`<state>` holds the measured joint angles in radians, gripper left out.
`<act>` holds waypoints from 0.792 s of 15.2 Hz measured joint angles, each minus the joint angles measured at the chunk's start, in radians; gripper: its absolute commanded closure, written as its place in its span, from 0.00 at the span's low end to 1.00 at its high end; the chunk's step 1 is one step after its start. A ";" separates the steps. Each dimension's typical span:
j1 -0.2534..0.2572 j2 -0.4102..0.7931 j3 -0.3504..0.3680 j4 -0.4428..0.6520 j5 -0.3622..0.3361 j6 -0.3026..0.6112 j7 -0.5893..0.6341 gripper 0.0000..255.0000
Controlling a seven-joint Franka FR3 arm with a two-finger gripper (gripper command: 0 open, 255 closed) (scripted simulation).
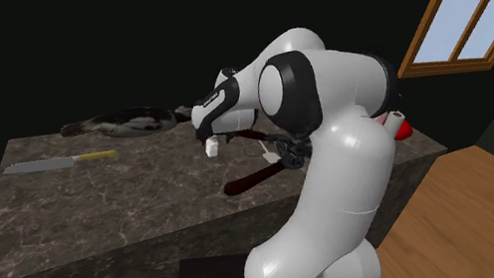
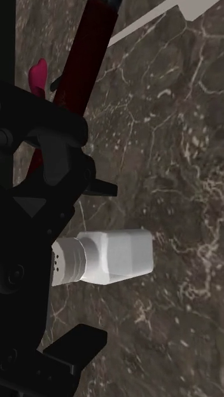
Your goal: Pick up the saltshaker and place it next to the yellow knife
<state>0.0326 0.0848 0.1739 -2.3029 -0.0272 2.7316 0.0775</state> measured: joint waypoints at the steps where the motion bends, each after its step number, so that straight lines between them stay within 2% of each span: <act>1: 0.002 0.016 -0.001 0.005 -0.007 0.013 0.007 0.00; 7: 0.014 0.104 -0.012 0.028 -0.047 0.077 0.040 0.00; 12: 0.014 0.115 -0.014 0.034 -0.051 0.084 0.041 0.00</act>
<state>0.0464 0.2000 0.1598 -2.2693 -0.0779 2.8152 0.1181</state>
